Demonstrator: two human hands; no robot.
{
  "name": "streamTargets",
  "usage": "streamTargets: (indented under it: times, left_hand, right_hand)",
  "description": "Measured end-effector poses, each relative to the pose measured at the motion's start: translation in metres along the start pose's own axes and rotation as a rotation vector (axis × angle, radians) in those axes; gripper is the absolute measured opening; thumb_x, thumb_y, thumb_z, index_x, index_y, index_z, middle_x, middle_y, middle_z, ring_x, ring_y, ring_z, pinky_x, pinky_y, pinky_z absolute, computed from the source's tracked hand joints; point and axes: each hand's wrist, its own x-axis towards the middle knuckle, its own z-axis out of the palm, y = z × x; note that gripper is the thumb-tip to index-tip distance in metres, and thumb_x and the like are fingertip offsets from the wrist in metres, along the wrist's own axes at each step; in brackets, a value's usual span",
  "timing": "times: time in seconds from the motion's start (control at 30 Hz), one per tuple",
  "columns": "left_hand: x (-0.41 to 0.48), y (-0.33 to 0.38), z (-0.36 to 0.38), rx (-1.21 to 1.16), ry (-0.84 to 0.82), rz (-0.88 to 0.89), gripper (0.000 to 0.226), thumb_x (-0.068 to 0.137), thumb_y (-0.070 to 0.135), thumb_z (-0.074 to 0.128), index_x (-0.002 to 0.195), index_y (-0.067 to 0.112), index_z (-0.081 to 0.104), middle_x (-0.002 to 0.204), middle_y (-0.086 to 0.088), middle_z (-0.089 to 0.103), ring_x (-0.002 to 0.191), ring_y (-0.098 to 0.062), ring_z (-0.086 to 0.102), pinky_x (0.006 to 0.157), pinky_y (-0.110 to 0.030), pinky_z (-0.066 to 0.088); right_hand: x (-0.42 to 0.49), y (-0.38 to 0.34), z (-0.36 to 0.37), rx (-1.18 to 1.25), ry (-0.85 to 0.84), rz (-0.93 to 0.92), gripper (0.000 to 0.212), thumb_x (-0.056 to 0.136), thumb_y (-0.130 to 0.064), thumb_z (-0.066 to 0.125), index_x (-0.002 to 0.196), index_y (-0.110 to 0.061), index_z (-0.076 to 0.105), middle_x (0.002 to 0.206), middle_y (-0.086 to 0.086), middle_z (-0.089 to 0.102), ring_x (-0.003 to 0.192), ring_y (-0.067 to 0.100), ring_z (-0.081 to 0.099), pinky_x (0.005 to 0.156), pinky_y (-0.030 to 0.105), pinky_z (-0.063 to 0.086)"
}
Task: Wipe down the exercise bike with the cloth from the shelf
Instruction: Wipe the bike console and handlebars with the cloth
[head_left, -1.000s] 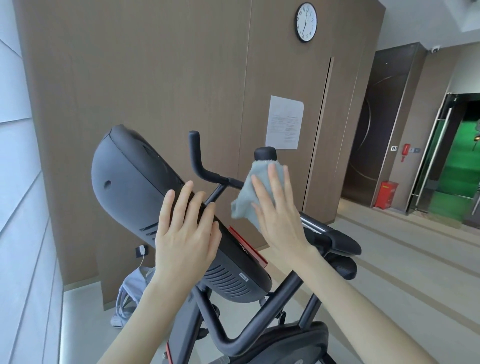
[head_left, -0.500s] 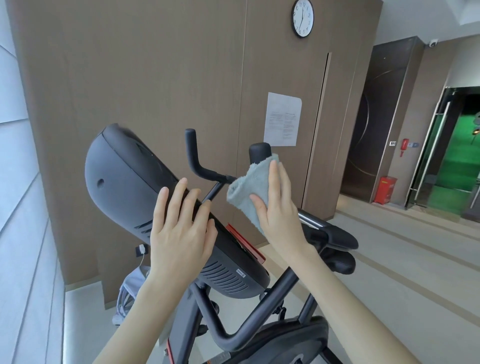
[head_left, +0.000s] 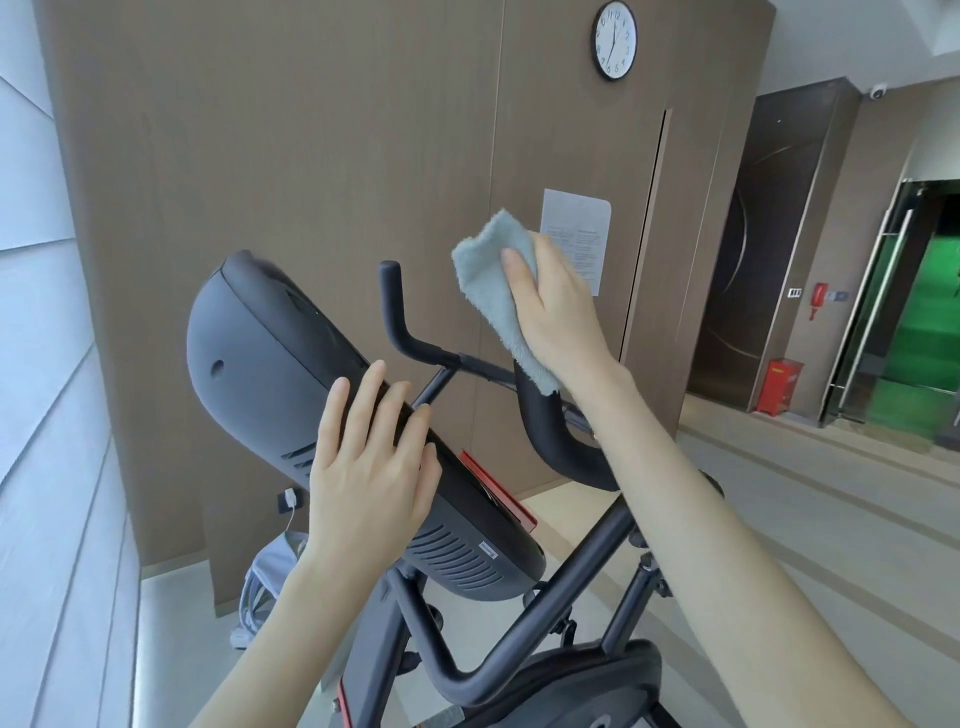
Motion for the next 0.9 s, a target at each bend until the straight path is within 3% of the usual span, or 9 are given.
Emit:
streamTargets:
  times: [0.1,0.2,0.37,0.5,0.57,0.73,0.83,0.9]
  left_hand:
    - [0.000,-0.001,0.001,-0.001,-0.005,0.005,0.025,0.087,0.019,0.053,0.100,0.005,0.068,0.115,-0.015,0.061,0.130,-0.036,0.039,0.115,-0.049,0.017]
    - [0.000,0.001,0.001,-0.001,-0.006,-0.018,0.025,0.087,0.020,0.052,0.100,0.005,0.068,0.114,-0.016,0.061,0.130,-0.036,0.038,0.115,-0.049,0.016]
    - [0.001,0.003,0.000,-0.008,-0.020,-0.029,0.026,0.088,0.020,0.052,0.100,0.005,0.068,0.115,-0.016,0.061,0.131,-0.036,0.037,0.116,-0.049,0.015]
    - [0.001,0.003,0.000,-0.003,-0.029,-0.019,0.027,0.088,0.021,0.052,0.102,0.005,0.068,0.116,-0.017,0.061,0.131,-0.037,0.037,0.115,-0.050,0.016]
    - [0.001,0.003,0.000,-0.005,-0.025,-0.020,0.027,0.088,0.021,0.052,0.101,0.005,0.068,0.116,-0.017,0.061,0.131,-0.037,0.037,0.115,-0.050,0.015]
    - [0.001,0.003,0.001,-0.008,-0.010,-0.016,0.025,0.088,0.020,0.051,0.099,0.005,0.067,0.115,-0.016,0.061,0.130,-0.037,0.038,0.115,-0.049,0.016]
    - [0.001,0.002,0.002,-0.009,0.002,-0.019,0.024,0.088,0.020,0.050,0.098,0.005,0.067,0.115,-0.016,0.061,0.130,-0.037,0.038,0.116,-0.049,0.016]
    - [0.001,0.003,0.003,-0.003,0.002,-0.025,0.025,0.089,0.020,0.050,0.098,0.005,0.067,0.115,-0.016,0.061,0.131,-0.037,0.037,0.116,-0.049,0.014]
  right_hand:
    - [0.000,0.005,-0.002,0.023,-0.067,-0.010,0.023,0.095,-0.046,0.042,0.110,-0.032,0.053,0.102,-0.007,0.059,0.088,0.003,0.053,0.074,0.025,0.041]
    - [-0.019,0.011,-0.001,-0.012,-0.072,-0.031,0.038,0.086,-0.053,0.055,0.119,-0.038,0.045,0.116,-0.010,0.050,0.094,-0.002,0.048,0.082,0.026,0.042]
    - [-0.030,0.007,0.005,-0.133,0.036,-0.111,0.044,0.094,-0.038,0.051,0.132,-0.018,0.040,0.129,0.003,0.042,0.107,0.011,0.046,0.079,0.030,0.043]
    - [-0.041,0.005,0.006,-0.235,0.109,-0.133,0.047,0.097,-0.029,0.047,0.139,-0.010,0.040,0.146,0.019,0.033,0.129,0.031,0.042,0.097,0.040,0.045]
    - [-0.045,0.005,0.006,-0.275,0.137,-0.170,0.049,0.097,-0.025,0.048,0.141,-0.006,0.039,0.148,0.022,0.032,0.128,0.035,0.045,0.095,0.042,0.048]
    - [-0.061,0.015,0.003,-0.289,0.159,-0.243,0.056,0.094,-0.017,0.054,0.143,-0.001,0.031,0.149,0.026,0.028,0.104,0.038,0.063,0.077,0.046,0.058]
    - [-0.090,0.034,0.001,-0.317,0.142,-0.271,0.060,0.090,-0.010,0.060,0.141,0.003,0.032,0.146,0.027,0.033,0.115,0.041,0.057,0.086,0.046,0.055]
    - [-0.110,0.046,-0.004,-0.307,0.121,-0.279,0.055,0.093,-0.017,0.055,0.139,0.006,0.034,0.141,0.028,0.040,0.124,0.039,0.049,0.100,0.036,0.046]
